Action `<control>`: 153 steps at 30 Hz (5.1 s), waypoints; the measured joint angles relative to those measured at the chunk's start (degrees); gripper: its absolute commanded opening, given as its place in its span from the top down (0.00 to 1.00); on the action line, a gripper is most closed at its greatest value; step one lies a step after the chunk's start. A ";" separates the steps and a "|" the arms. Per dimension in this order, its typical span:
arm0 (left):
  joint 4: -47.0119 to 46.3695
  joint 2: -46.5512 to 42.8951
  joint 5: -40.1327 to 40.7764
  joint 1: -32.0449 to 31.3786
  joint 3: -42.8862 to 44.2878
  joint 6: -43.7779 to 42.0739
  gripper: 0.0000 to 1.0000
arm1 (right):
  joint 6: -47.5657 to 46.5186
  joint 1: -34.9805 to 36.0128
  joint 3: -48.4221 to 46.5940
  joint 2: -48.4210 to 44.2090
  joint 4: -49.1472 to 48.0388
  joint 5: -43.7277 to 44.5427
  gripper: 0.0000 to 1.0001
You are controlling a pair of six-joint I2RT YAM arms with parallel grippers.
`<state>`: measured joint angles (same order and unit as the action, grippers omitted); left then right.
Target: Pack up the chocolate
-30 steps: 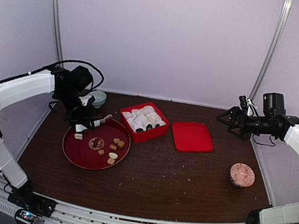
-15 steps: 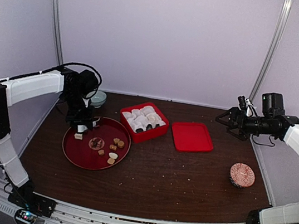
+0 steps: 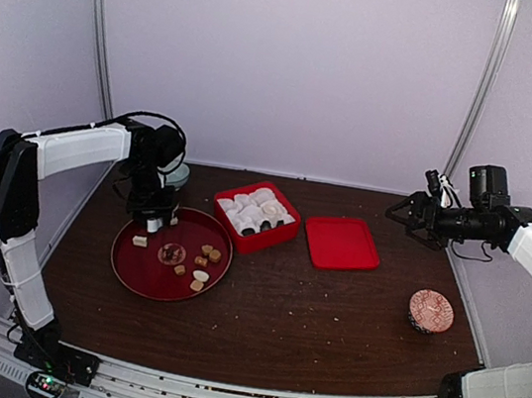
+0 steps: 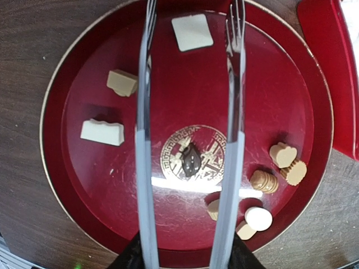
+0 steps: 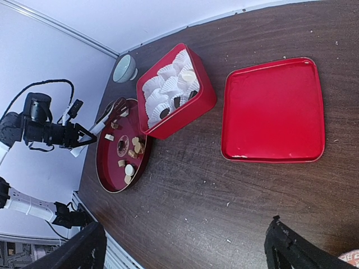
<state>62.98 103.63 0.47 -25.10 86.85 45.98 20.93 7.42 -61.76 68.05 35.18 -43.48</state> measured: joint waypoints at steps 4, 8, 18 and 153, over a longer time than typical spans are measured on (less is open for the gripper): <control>0.09 1.46 -1.09 -0.02 0.63 0.07 0.59 | -0.11 0.00 -0.02 0.00 0.17 0.04 0.00; -0.42 2.05 -1.38 -0.02 1.03 0.07 0.62 | -0.22 0.00 -0.35 0.09 0.42 0.35 0.00; -1.66 2.19 -1.77 -1.31 -0.13 0.02 0.67 | -1.68 0.00 -0.79 0.11 1.75 0.46 0.00; 6.05 -16.70 -4.11 8.68 -17.70 -19.43 0.65 | 7.96 0.02 4.07 -0.22 -14.05 -3.02 0.00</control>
<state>69.04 86.94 -3.64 -16.43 69.14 26.55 28.88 7.44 -57.69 67.83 21.12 -46.50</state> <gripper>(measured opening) 0.383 0.997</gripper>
